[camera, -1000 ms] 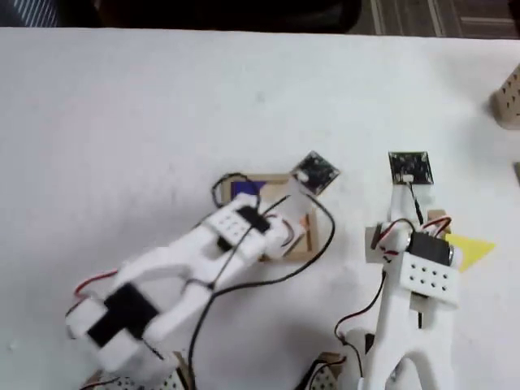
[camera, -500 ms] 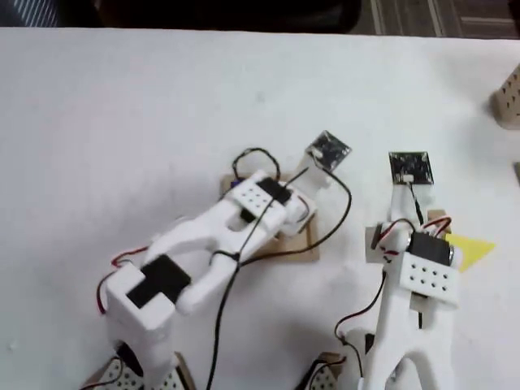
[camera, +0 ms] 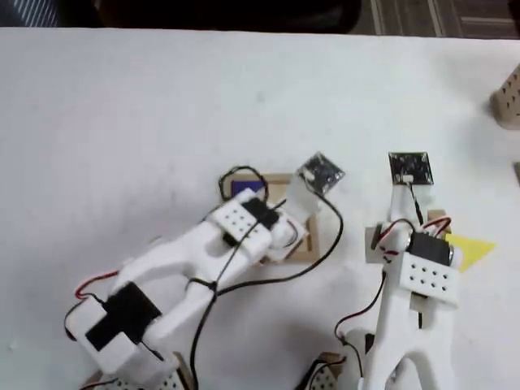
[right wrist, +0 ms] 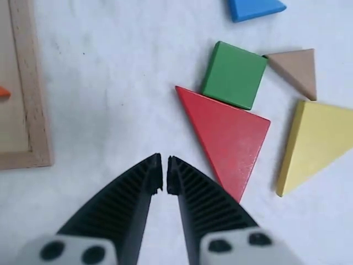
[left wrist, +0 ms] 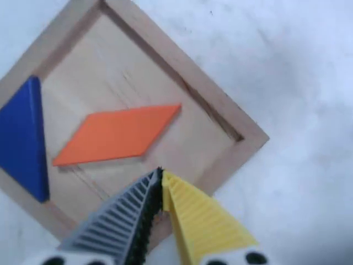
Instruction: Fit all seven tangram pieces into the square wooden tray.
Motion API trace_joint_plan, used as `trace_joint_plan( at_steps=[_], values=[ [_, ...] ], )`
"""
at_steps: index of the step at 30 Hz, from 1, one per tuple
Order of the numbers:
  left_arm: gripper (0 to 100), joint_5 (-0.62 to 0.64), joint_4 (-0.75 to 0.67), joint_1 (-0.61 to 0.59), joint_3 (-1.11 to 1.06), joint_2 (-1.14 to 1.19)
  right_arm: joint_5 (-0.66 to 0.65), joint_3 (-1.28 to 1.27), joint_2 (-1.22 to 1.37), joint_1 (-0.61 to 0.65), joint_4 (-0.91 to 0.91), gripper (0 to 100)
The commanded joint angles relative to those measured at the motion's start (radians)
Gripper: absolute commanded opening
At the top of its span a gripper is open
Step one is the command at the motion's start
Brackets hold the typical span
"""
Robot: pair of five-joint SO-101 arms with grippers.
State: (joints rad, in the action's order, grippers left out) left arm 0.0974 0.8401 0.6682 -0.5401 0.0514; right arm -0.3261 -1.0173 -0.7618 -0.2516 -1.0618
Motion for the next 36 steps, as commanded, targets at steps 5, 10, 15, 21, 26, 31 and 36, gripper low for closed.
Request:
trace_joint_plan(
  at_steps=[5,10,15,21,26,31,36],
  values=[
    [2,-0.049,-0.034,-0.053,0.132,0.101,0.009,0.005,-0.004,-0.001,0.019,1.8],
    [2,-0.049,-0.032,-0.091,0.235,0.208,0.009,0.005,-0.004,-0.001,0.019,1.8],
    [2,-0.049,-0.032,-0.091,0.292,0.249,0.009,0.005,-0.004,-0.001,0.019,1.8],
    [2,-0.049,-0.032,-0.093,0.299,0.240,0.009,0.005,-0.004,-0.001,0.019,1.8],
    [2,-0.057,0.069,-0.091,0.288,0.133,0.009,0.005,-0.004,-0.001,0.019,1.8],
    [3,-0.051,0.043,-0.156,0.221,0.111,0.009,0.005,-0.004,-0.001,0.019,1.8],
    [3,-0.049,-0.020,-0.170,0.241,0.216,0.009,0.005,-0.004,-0.001,0.019,1.8]
  ],
)
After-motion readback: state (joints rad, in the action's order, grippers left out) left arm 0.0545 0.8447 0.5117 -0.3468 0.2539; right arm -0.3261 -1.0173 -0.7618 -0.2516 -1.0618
